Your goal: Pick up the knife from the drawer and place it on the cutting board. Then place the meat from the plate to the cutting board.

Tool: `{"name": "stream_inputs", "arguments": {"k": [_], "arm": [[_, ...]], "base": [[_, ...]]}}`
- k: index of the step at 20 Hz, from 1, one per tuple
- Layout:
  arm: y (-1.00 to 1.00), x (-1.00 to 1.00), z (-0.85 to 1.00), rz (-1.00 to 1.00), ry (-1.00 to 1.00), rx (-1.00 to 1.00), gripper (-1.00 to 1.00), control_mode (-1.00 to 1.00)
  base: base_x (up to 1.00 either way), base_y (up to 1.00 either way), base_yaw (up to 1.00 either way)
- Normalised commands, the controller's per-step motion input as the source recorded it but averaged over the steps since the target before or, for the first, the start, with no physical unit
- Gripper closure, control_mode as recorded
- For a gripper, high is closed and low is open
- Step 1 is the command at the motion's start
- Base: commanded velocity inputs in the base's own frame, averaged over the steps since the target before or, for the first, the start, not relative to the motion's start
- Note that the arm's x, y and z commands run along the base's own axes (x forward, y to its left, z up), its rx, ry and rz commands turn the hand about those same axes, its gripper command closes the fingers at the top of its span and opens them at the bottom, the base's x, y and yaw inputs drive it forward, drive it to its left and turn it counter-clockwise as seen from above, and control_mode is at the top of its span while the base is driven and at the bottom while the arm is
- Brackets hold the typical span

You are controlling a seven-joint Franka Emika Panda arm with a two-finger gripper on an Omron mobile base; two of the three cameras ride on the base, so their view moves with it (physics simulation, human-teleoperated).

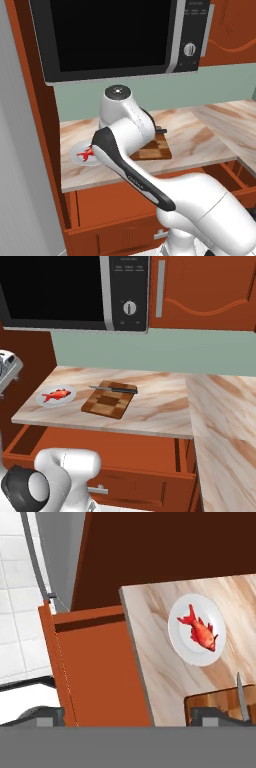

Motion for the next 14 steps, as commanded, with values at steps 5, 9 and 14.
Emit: {"name": "stream_inputs", "arguments": {"k": [5, 9, 14], "arm": [[-0.02, 0.18, -0.41, 0.13, 0.01, -0.01, -1.00, -1.00], [-0.06, 0.12, -0.37, 0.11, 0.00, 0.00, -1.00, -1.00], [-0.02, 0.24, -0.29, 0.07, 0.00, 0.00, -1.00, -1.00]], "base": [[0.00, 0.00, 0.00], [0.00, 0.00, 0.00], [0.00, 0.00, 0.00]]}}
